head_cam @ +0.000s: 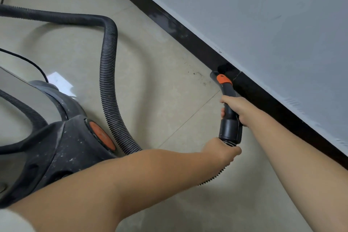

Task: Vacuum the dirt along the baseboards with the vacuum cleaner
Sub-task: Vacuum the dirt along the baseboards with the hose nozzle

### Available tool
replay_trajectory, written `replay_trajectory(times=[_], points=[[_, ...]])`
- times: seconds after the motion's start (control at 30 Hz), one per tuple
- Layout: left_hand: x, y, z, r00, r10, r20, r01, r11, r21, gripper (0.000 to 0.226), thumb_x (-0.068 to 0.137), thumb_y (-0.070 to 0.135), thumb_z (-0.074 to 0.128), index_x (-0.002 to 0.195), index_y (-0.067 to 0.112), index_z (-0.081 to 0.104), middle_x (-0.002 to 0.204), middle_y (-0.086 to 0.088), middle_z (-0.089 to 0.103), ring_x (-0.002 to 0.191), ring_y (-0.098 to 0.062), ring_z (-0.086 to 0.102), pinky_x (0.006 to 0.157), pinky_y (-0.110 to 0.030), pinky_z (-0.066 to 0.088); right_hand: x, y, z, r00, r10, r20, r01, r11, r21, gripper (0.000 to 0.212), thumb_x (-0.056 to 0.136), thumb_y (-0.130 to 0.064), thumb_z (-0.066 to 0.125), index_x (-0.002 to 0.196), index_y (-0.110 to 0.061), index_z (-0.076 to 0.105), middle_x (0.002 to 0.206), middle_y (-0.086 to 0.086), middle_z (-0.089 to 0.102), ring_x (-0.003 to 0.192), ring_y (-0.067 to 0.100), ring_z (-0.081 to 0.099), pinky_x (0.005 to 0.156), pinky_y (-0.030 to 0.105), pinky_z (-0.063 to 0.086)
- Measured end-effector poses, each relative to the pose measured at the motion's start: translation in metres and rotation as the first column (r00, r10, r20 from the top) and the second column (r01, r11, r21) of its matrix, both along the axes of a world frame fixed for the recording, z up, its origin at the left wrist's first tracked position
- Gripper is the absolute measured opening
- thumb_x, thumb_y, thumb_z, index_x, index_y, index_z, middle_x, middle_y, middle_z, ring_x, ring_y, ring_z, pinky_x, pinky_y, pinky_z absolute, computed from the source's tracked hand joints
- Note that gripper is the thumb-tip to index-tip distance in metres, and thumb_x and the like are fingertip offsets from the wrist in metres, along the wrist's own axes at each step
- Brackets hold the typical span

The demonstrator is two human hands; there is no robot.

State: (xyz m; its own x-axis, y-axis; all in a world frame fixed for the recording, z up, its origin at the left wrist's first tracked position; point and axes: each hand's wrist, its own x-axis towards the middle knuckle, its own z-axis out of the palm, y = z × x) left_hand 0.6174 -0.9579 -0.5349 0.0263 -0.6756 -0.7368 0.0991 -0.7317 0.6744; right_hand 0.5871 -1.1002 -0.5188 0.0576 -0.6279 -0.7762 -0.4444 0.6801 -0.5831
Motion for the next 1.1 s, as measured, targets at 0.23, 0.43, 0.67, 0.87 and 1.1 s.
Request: replay_trajectory(times=[0.23,0.43,0.67,0.87,1.1], points=[[-0.023,0.034,0.007,0.999,0.034,-0.03,-0.033,0.999,0.036,0.012,0.079,0.02,0.061,0.083,0.022,0.05,0.072,-0.002,0.055,0.062,-0.018,0.051,0.059,-0.024,0.044,-0.012,0.035,0.004,0.997,0.077,0.03,-0.078,0.997,0.022,0.011,0.089,-0.009,0.057,0.087,-0.007,0.047,0.057,0.01,0.05,0.037,0.017,0.049,0.048,0.028,0.048],[-0.014,0.028,0.015,0.998,0.061,-0.032,-0.06,0.998,0.028,0.013,0.081,0.017,0.06,0.089,0.019,0.051,0.069,-0.001,0.054,0.054,-0.013,0.048,0.053,-0.02,0.042,-0.005,0.028,0.006,0.997,0.07,0.033,-0.071,0.997,0.026,0.012,0.088,-0.01,0.059,0.091,-0.006,0.048,0.06,0.01,0.053,0.042,0.018,0.05,0.05,0.029,0.049],[0.015,0.013,0.012,0.993,0.118,-0.016,-0.118,0.993,0.004,0.011,0.081,0.017,0.06,0.086,0.02,0.051,0.071,-0.001,0.055,0.056,-0.012,0.049,0.053,-0.019,0.042,0.027,0.011,0.004,0.993,0.101,0.058,-0.102,0.994,0.025,0.01,0.089,-0.01,0.057,0.088,-0.008,0.047,0.06,0.009,0.05,0.041,0.016,0.049,0.049,0.028,0.05],[0.037,0.003,0.002,0.984,0.177,0.004,-0.177,0.984,-0.013,0.01,0.08,0.019,0.061,0.087,0.02,0.054,0.073,-0.003,0.058,0.061,-0.015,0.051,0.057,-0.021,0.043,0.057,0.0,-0.003,0.988,0.138,0.065,-0.139,0.99,0.012,0.009,0.089,-0.011,0.056,0.088,-0.008,0.047,0.061,0.008,0.051,0.042,0.016,0.05,0.054,0.029,0.049],[0.053,-0.013,-0.002,0.972,0.235,0.009,-0.235,0.972,-0.029,0.008,0.078,0.02,0.06,0.081,0.021,0.053,0.071,-0.002,0.057,0.062,-0.017,0.052,0.06,-0.024,0.043,0.079,-0.021,-0.008,0.98,0.191,0.05,-0.191,0.982,-0.004,0.011,0.088,-0.012,0.057,0.093,-0.01,0.047,0.062,0.007,0.051,0.036,0.013,0.051,0.052,0.027,0.051]])
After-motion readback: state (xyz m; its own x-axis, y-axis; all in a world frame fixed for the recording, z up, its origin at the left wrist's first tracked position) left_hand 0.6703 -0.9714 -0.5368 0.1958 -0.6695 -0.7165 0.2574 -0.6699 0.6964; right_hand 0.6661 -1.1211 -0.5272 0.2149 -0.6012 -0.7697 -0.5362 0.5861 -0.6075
